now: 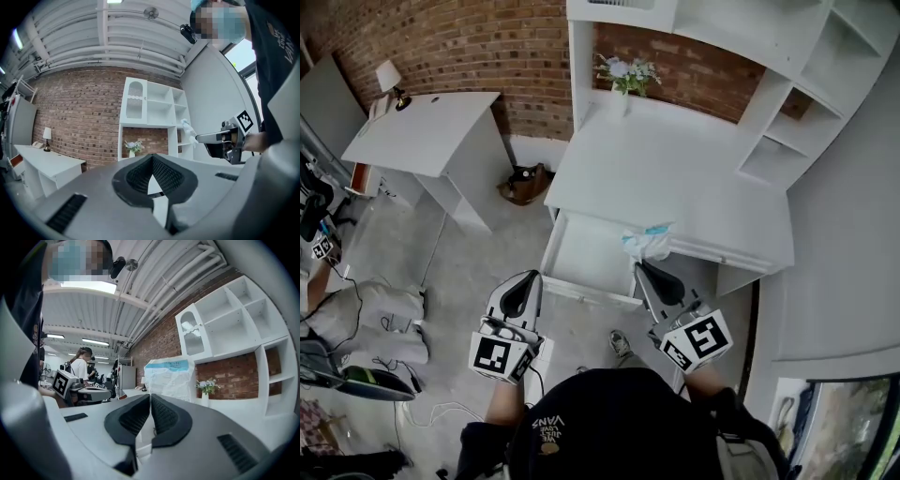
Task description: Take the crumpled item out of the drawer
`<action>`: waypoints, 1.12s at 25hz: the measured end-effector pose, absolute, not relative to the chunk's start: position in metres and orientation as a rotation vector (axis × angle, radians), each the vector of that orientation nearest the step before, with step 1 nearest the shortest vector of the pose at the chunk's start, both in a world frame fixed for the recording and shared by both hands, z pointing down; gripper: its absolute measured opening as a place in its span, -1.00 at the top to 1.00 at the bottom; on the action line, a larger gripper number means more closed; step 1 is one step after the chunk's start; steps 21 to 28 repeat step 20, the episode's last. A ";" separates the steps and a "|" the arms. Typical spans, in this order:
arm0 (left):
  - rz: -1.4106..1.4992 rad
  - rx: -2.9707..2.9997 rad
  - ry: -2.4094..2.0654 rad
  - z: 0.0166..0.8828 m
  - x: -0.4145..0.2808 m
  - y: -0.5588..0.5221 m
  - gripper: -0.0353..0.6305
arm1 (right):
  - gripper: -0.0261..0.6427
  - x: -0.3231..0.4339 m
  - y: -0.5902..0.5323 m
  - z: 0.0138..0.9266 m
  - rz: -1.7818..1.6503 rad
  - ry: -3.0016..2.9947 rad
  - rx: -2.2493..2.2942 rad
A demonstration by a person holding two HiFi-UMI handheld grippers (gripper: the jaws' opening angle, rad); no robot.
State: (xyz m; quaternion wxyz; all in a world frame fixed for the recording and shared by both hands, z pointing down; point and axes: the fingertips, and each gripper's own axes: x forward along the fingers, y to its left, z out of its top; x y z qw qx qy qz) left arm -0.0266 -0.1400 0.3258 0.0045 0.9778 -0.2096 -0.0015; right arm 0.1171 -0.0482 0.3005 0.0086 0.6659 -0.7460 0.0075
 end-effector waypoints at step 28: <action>0.032 3.070 -0.623 0.309 -0.034 -0.115 0.88 | 0.89 0.109 -0.015 0.293 0.074 -2.272 2.156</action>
